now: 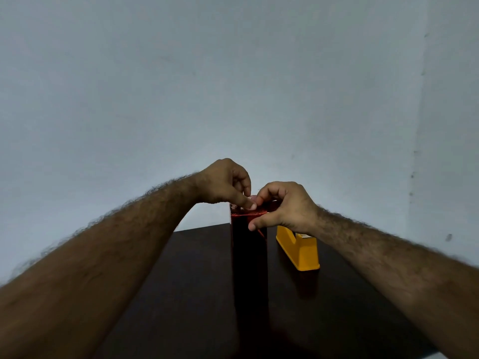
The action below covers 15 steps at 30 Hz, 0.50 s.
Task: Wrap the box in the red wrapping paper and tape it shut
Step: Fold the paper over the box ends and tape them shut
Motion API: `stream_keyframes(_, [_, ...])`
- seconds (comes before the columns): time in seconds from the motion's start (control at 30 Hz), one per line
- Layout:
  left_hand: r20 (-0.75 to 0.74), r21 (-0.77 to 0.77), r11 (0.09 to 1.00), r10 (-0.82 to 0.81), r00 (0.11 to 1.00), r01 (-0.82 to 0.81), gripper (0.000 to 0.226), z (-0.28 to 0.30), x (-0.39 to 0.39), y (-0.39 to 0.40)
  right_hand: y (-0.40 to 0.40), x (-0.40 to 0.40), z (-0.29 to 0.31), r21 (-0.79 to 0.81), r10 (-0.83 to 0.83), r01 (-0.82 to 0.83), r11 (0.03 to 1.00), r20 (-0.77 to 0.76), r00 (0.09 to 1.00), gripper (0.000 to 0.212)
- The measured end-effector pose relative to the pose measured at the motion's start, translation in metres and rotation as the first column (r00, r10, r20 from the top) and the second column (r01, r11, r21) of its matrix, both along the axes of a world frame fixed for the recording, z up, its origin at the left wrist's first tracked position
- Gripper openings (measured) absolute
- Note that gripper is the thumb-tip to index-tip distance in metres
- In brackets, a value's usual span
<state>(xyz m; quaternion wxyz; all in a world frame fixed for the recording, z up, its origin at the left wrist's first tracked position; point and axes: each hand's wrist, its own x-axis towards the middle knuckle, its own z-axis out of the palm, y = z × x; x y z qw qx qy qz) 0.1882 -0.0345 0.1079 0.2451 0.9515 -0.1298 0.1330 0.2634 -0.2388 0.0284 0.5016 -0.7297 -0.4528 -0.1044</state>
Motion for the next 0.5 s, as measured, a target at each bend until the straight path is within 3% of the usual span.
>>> stream_keyframes(0.1, [0.024, -0.096, 0.995, 0.039, 0.999, -0.037, 0.037, -0.011, 0.000, 0.009, 0.000, -0.001, 0.000, -0.016, 0.031, -0.031, 0.999, 0.029, 0.999, 0.050])
stream_keyframes(0.2, [0.026, -0.310, 0.949, 0.071, 0.997, -0.059, 0.045, -0.030, 0.000, 0.016, -0.001, -0.003, 0.001, -0.047, 0.067, -0.064, 0.997, 0.048, 0.997, 0.066])
stream_keyframes(0.27, [0.037, -0.421, 0.903, 0.107, 0.994, -0.082, 0.044, -0.042, -0.003, 0.017, -0.002, -0.003, 0.002, -0.087, 0.055, -0.048, 0.995, 0.085, 0.995, 0.066])
stream_keyframes(0.5, [0.222, -0.517, 0.855, 0.181, 0.958, -0.042, 0.032, -0.059, -0.012, 0.006, 0.004, -0.004, 0.000, -0.113, -0.014, 0.041, 0.993, 0.231, 0.973, 0.055])
